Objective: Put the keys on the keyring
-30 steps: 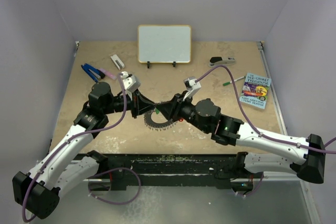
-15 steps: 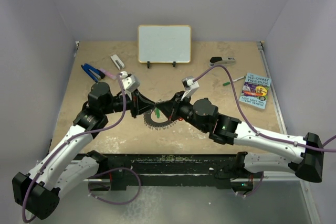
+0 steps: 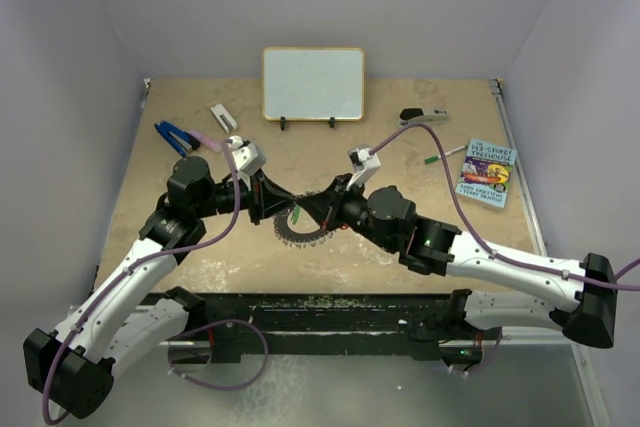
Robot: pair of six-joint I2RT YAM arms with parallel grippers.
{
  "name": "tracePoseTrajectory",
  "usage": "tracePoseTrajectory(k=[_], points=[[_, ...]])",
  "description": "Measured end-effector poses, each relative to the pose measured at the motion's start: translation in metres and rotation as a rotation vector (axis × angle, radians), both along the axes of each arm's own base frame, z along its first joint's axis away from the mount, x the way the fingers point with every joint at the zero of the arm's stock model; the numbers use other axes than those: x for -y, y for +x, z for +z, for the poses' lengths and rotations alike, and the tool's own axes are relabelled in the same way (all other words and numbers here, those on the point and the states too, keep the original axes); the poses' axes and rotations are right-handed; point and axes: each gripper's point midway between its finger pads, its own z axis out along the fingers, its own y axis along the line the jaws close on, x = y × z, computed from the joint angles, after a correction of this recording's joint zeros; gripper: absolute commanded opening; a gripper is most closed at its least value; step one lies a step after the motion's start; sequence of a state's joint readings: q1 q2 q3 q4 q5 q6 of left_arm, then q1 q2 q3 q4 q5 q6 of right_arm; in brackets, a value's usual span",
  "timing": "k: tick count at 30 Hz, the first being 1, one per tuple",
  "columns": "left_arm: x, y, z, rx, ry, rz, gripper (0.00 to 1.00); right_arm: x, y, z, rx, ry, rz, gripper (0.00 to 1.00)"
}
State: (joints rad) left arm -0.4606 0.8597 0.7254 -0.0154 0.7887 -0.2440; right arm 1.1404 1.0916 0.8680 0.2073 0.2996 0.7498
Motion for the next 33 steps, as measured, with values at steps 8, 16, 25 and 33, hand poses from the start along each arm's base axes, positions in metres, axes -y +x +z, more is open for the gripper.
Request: tracePoseTrajectory(k=[8,16,25,33], points=[[0.001,-0.002,0.002,0.002,-0.009,-0.013,0.04,0.004,0.001,0.000,-0.068,0.005,-0.042,0.00],[0.002,-0.003,0.004,0.008,-0.013,-0.022,0.04,0.010,0.001,-0.001,-0.140,0.002,-0.088,0.00],[0.002,-0.003,0.004,0.012,-0.015,-0.025,0.04,0.008,0.003,-0.001,-0.191,-0.028,-0.111,0.00],[0.000,-0.001,-0.001,0.013,0.007,-0.014,0.04,0.003,0.005,-0.009,-0.226,-0.074,-0.121,0.00]])
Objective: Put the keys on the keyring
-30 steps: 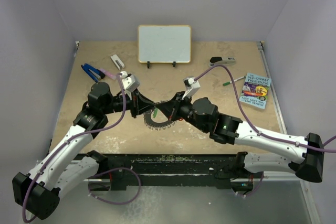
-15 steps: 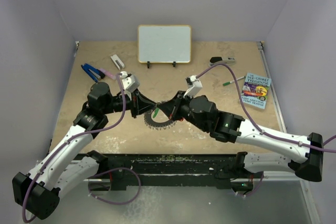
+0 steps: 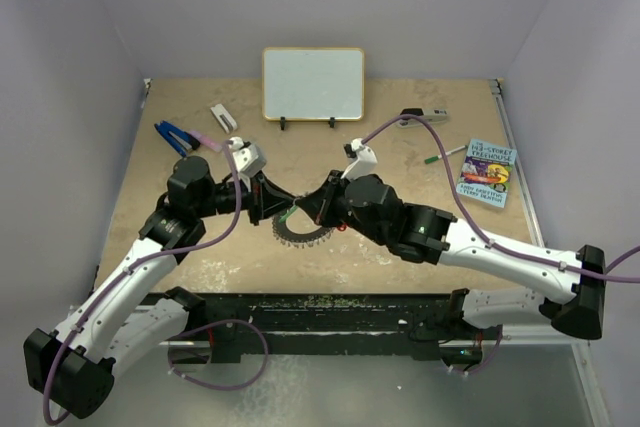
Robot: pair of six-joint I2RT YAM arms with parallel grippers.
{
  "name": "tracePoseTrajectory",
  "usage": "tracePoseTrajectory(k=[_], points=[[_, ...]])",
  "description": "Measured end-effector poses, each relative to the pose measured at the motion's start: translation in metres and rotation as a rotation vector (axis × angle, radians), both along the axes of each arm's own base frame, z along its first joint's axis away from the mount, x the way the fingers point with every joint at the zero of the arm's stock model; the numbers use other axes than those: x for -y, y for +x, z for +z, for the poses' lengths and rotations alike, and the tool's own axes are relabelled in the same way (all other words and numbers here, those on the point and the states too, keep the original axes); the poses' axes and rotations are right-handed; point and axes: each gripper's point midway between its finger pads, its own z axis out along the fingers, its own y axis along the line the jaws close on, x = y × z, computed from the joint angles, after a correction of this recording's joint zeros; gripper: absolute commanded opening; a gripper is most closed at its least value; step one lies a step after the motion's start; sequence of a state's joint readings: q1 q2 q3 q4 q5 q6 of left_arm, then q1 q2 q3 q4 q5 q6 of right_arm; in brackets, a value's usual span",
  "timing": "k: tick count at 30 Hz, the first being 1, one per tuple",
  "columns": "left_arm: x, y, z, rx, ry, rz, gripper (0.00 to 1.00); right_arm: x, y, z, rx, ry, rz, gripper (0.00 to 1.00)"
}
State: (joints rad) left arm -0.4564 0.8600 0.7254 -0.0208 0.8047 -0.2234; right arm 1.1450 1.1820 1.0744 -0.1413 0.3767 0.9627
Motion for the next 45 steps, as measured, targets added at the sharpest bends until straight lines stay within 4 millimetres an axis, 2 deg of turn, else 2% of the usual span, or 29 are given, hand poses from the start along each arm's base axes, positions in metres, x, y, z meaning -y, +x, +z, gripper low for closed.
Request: tracePoseTrajectory(k=[10,18,23,24,28,32,38,45], points=[[-0.001,-0.001,-0.004,-0.008,0.012,-0.002,0.04,0.000,-0.001,-0.006,-0.046,-0.001,-0.017,0.00],[-0.006,0.005,-0.011,-0.023,0.037,0.036,0.04,-0.011,0.004,-0.019,-0.087,-0.062,-0.014,0.00],[-0.007,0.004,-0.014,-0.036,0.045,0.038,0.04,-0.011,0.002,-0.022,-0.108,-0.063,-0.011,0.00],[-0.007,0.004,-0.014,-0.035,0.045,0.036,0.04,-0.011,0.002,-0.022,-0.110,-0.061,-0.013,0.02],[-0.006,0.003,-0.013,-0.033,0.041,0.029,0.04,-0.010,0.000,-0.020,-0.114,-0.055,-0.012,0.24],[-0.004,0.000,-0.009,-0.019,0.028,0.007,0.04,-0.002,-0.002,-0.018,-0.103,-0.075,-0.003,0.31],[0.002,-0.007,0.000,0.017,0.001,-0.048,0.04,0.016,-0.010,-0.003,-0.036,-0.107,0.033,0.31],[0.005,-0.008,0.002,0.007,-0.009,-0.062,0.04,0.045,-0.022,0.036,0.130,-0.050,0.085,0.31]])
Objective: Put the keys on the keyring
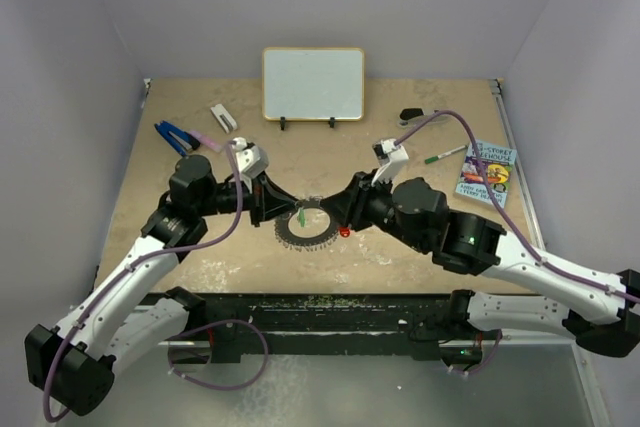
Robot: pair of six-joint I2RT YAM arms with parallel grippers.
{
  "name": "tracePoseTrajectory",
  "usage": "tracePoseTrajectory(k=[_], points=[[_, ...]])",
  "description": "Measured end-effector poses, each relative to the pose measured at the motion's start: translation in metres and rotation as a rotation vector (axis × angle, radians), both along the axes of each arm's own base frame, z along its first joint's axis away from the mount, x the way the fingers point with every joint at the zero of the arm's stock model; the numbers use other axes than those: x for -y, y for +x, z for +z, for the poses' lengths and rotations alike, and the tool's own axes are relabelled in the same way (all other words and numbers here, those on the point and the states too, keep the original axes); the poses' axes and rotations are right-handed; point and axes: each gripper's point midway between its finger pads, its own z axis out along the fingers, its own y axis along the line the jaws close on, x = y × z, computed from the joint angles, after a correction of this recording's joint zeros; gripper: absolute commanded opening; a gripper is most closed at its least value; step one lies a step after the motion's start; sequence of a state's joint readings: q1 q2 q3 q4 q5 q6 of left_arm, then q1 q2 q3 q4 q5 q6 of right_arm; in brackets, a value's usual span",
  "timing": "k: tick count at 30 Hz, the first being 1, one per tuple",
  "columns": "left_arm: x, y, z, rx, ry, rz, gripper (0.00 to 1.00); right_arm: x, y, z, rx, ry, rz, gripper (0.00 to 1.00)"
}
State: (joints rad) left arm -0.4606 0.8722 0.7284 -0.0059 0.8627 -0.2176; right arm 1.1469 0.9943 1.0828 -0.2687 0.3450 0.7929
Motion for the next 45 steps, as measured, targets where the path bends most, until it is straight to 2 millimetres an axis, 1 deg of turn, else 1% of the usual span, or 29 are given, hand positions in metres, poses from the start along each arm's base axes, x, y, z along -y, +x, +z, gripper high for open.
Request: tracePoseTrajectory(k=[3,5,8,12,14,18,21,29,40,45], points=[[0.002,0.001,-0.003,-0.026,0.003,-0.005,0.04,0.001,-0.002,0.012,0.081,0.020,0.032,0.32],[0.003,0.001,-0.006,-0.050,0.004,-0.007,0.04,-0.004,-0.002,0.014,0.139,0.014,0.065,0.34],[0.004,0.001,-0.010,-0.090,0.004,-0.012,0.04,-0.013,0.001,0.010,0.212,-0.012,0.099,0.36],[0.006,0.001,-0.011,-0.137,0.000,-0.018,0.04,-0.024,0.005,-0.008,0.296,-0.070,0.146,0.38],[0.007,0.001,-0.009,-0.151,-0.004,-0.020,0.04,-0.028,0.006,-0.013,0.322,-0.094,0.163,0.39],[0.008,0.000,-0.002,-0.156,-0.016,-0.029,0.04,-0.034,0.009,-0.013,0.370,-0.107,0.176,0.39],[0.009,-0.001,0.000,-0.159,-0.022,-0.034,0.04,-0.035,0.011,-0.006,0.406,-0.088,0.172,0.39],[0.009,-0.003,0.001,-0.167,-0.024,-0.039,0.04,-0.036,0.014,0.003,0.452,-0.073,0.159,0.38],[0.009,-0.005,0.001,-0.167,-0.026,-0.055,0.04,-0.046,0.019,-0.011,0.438,-0.101,0.168,0.38],[0.009,-0.006,0.002,-0.167,-0.026,-0.057,0.04,-0.048,0.019,-0.010,0.442,-0.093,0.165,0.37]])
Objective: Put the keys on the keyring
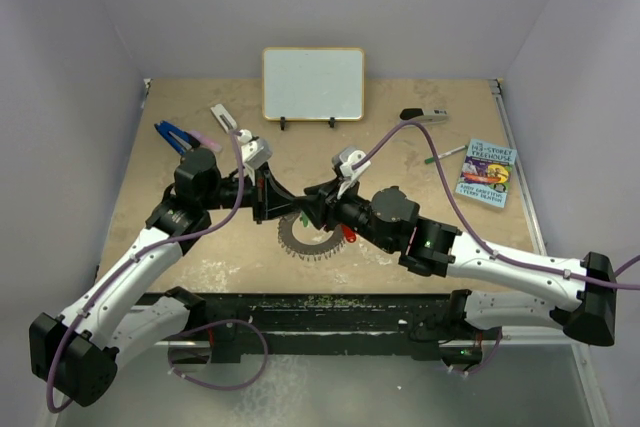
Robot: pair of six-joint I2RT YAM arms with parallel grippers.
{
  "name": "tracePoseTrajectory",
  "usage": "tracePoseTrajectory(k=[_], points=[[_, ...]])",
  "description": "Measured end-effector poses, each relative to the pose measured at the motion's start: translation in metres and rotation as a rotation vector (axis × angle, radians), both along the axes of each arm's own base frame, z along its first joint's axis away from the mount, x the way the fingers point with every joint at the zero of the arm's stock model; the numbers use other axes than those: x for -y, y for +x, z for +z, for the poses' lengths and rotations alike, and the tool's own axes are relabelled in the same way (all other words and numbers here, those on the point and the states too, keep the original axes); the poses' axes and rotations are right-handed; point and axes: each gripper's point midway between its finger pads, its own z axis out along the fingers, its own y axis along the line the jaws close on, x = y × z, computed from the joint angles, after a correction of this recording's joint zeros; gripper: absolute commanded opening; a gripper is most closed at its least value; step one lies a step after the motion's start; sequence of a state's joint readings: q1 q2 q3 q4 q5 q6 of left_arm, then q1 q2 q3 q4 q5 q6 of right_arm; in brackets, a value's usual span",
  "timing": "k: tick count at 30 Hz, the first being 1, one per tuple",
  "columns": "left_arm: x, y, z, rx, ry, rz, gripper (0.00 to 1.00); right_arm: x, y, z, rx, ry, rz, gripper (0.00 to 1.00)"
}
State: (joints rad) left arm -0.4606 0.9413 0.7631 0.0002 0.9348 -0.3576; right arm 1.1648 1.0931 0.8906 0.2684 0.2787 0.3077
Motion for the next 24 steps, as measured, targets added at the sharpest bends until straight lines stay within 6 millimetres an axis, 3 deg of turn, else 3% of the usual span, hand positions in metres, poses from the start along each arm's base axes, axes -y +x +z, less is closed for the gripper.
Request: tracePoseTrajectory(k=[11,24], points=[[-0.0003,-0.0018,0.0018,0.005,-0.004,-0.006,0.04,0.0006,0.0031,0.0074,0.009,0.030,-0.019,0.34],[-0.0007,-0.0041,0.0042,0.013,-0.009,-0.012,0.04,-0.0020,0.0039,0.0028,-0.004,0.025,-0.020,0.33]])
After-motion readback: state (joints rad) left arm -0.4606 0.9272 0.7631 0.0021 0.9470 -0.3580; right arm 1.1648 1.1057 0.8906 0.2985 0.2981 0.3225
